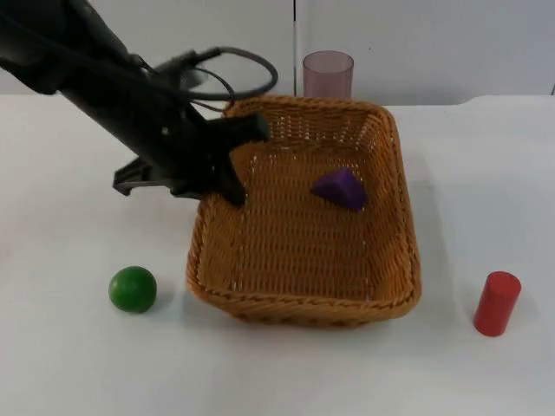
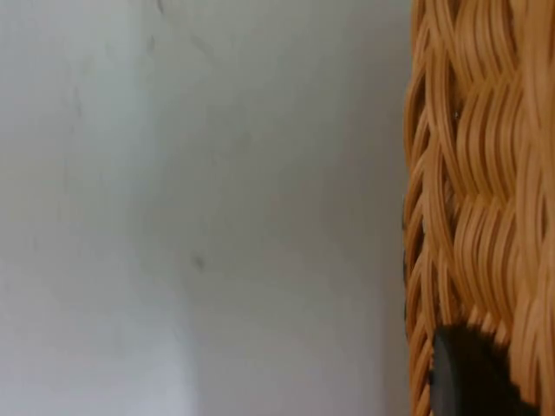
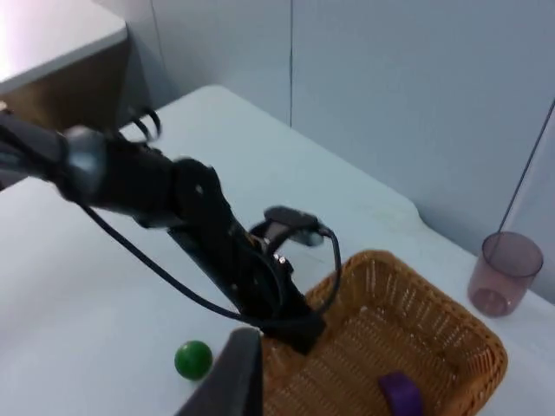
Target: Pick up the basket with the left hand and place the triangular block into the basket with the right hand.
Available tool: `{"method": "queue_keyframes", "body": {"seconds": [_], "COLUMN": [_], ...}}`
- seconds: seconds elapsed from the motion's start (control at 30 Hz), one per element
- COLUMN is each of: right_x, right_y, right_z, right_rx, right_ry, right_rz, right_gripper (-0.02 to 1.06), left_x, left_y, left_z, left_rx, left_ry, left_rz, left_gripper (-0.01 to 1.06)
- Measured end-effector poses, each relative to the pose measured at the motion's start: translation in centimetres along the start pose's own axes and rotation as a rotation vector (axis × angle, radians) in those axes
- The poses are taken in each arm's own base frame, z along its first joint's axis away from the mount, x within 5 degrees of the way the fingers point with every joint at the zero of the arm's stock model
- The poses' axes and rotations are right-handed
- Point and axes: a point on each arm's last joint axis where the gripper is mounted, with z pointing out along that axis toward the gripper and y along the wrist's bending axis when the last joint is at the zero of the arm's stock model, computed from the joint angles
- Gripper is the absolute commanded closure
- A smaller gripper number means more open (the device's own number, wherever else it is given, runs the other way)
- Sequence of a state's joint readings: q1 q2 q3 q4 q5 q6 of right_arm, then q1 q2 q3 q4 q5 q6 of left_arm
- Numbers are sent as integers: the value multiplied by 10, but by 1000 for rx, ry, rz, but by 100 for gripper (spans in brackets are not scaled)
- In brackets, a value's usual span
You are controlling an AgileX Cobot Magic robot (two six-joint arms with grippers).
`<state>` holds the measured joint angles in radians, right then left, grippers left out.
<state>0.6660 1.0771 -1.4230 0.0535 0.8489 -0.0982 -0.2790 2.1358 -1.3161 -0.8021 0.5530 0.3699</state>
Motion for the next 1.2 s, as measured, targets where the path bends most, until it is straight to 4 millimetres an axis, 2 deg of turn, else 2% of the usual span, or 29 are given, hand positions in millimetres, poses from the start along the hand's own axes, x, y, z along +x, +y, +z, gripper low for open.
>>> {"method": "queue_keyframes", "body": {"seconds": [0.03,0.13,0.2,0.23,0.27,0.4,0.43,0.47,0.5,0.57,0.6,0.73,0.77,0.9,0.93,0.97,1.1,1.13,1.2], "right_x": [0,-1,-1,-1,-1,-1,-1,-1,-1,-1,-1,-1,-1,-1,-1,-1,-3,-3,-4], "right_y": [0,0,1,1,1,-1,-1,-1,-1,-2,-2,-3,-3,-4,-4,-4,-4,-4,-4], "right_z": [0,-11,-16,-16,-17,-17,-17,-17,-17,-17,-17,-17,-17,-17,-17,-17,-24,-24,-32], "right_rx": [0,2,2,2,3,15,21,23,26,27,31,43,43,54,54,57,60,60,62], "right_ry": [0,-27,-39,-39,-41,-40,-39,-39,-39,-39,-38,-37,-37,-36,-36,-40,-76,-76,-107], "right_rz": [0,-1,-2,-2,-2,-11,-16,-18,-20,-21,-24,-35,-35,-44,-44,-46,-47,-47,-47], "right_gripper": [9,9,9,9,9,9,9,9,9,9,9,9,9,9,9,9,9,9,9], "left_x": [0,-2,0,0,0,-1,-2,-2,-3,-4,-5,-21,-21,-38,-38,-41,-37,-37,-30], "left_y": [0,7,9,9,10,9,8,8,8,7,7,7,7,3,3,-3,-28,-28,-42], "left_z": [0,17,22,22,23,22,22,22,22,19,17,-15,-15,-70,-70,-94,-152,-152,-177], "left_rx": [0,-7,-11,-11,-11,-6,-5,-3,-3,-3,-9,-85,-85,-133,-133,-136,-110,-110,-95], "left_ry": [0,19,32,32,34,34,31,32,31,24,12,-84,-84,-197,-197,-244,-318,-318,-340], "left_rz": [0,-3,-7,-7,-7,1,9,20,32,45,57,196,196,249,249,260,285,285,316], "left_gripper": [105,105,99,91,91,44,44,24,14,0,0,0,0,0,0,0,0,0,0]}}
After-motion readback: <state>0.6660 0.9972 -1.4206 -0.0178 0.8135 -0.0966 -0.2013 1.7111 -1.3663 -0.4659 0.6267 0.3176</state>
